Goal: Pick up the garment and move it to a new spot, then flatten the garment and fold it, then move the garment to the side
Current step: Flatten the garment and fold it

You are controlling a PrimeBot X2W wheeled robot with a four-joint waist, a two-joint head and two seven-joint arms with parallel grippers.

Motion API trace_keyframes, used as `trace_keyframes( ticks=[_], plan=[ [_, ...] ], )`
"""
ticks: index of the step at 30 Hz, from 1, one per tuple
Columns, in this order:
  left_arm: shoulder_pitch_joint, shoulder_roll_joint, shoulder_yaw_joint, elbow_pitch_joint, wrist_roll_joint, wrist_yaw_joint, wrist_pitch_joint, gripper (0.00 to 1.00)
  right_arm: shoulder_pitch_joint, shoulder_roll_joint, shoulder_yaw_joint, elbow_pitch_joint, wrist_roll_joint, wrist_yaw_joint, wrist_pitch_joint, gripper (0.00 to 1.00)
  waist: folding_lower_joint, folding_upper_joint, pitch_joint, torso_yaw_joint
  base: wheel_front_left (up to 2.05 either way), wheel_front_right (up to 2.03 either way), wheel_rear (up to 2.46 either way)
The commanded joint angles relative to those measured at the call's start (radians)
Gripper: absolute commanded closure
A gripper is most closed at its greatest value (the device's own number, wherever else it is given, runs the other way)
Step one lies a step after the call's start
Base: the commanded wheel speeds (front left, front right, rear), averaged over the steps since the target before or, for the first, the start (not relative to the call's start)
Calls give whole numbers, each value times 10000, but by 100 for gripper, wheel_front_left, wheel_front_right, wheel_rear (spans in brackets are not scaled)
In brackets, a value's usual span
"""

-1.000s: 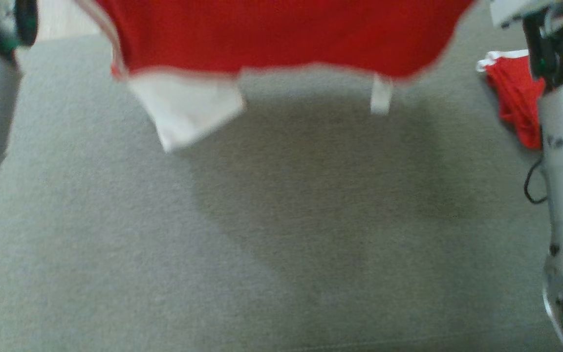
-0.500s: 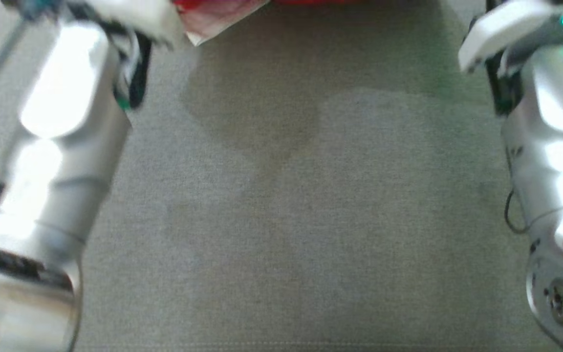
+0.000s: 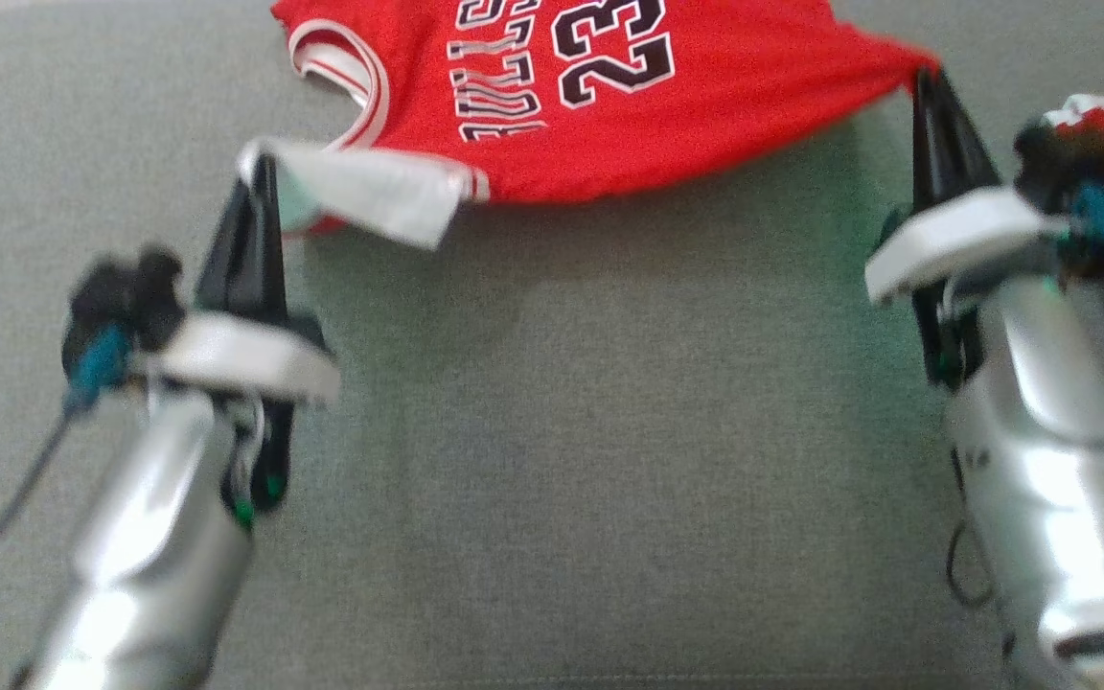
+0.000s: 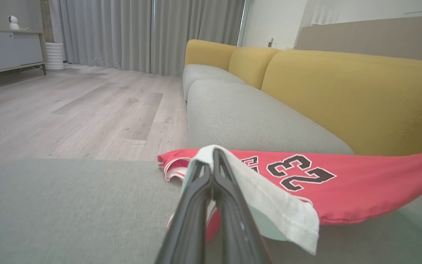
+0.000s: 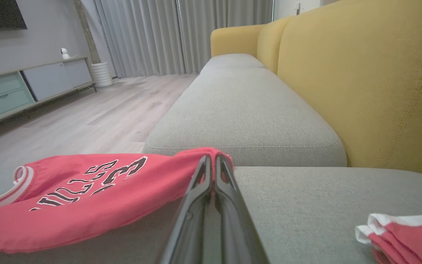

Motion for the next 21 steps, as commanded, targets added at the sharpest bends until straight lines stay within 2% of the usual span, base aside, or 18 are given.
trace_keyframes(
  ticks=[1,5,10,11,15,21],
  plan=[
    [633,440,554,-1003,-13,197,-118,100,623,197,281,-808,332,65,-114,100,1,0,-389,-68,0,0,0],
    [2639,569,817,-2703,31,685,-120,100,2374,198,357,-2045,913,65,-115,100,1,0,-1024,-81,0,0,0],
    [4833,996,922,-4674,97,1471,-56,100,4622,199,287,-3541,1169,65,-115,100,1,0,-1907,-13,0,0,0],
    [4833,996,922,-4674,97,1471,-56,100,4622,199,287,-3541,1169,65,-115,100,1,0,-1907,-13,0,0,0],
    [6354,1373,948,-6251,116,2114,271,100,6209,199,153,-4649,1281,65,-21,100,1,0,-2565,84,0,0,0],
    [7835,1941,861,-8249,394,2918,898,100,8219,200,-287,-6940,1544,65,706,100,1,0,-3011,219,0,0,0]
  ],
)
